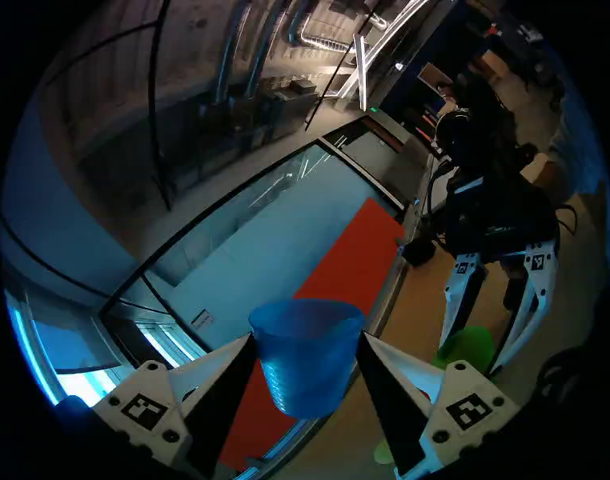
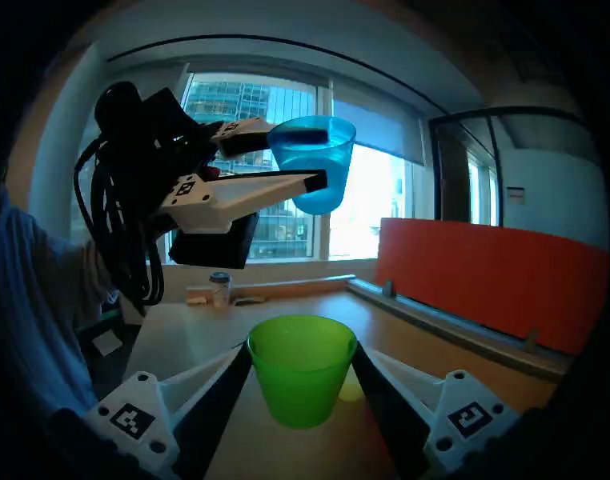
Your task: Pour water
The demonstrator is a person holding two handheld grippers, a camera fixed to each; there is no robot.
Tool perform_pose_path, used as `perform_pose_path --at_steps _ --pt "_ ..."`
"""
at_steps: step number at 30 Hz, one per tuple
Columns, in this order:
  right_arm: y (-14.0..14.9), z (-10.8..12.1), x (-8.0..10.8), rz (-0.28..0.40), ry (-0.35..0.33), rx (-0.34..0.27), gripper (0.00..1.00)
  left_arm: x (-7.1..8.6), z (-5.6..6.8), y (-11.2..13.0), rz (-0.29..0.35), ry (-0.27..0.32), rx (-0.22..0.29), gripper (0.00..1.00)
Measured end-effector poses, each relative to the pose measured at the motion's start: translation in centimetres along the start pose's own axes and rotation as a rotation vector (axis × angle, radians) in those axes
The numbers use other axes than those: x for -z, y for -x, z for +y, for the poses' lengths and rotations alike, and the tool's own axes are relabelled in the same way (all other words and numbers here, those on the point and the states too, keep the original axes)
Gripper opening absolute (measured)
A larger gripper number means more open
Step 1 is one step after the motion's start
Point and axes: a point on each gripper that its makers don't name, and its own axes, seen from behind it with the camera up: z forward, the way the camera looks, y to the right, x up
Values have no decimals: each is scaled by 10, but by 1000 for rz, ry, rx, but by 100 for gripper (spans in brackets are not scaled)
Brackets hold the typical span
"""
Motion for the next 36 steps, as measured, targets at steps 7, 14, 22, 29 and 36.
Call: perform_pose_path --at_steps 7,14,22,29,36 --pt "0 2 1 1 0 1 92 -4 -4 1 -4 -11 -62 84" --pt "-2 3 0 4 0 0 92 -5 -4 -3 2 -17 -116 84" --pt "-2 5 0 7 1 0 92 -6 -3 -9 7 -21 -170 84" --pt "-3 6 2 12 3 -2 91 -9 -4 -11 5 -27 -209 84" --pt "-5 6 3 12 1 1 91 -8 -4 -16 14 -28 -239 84"
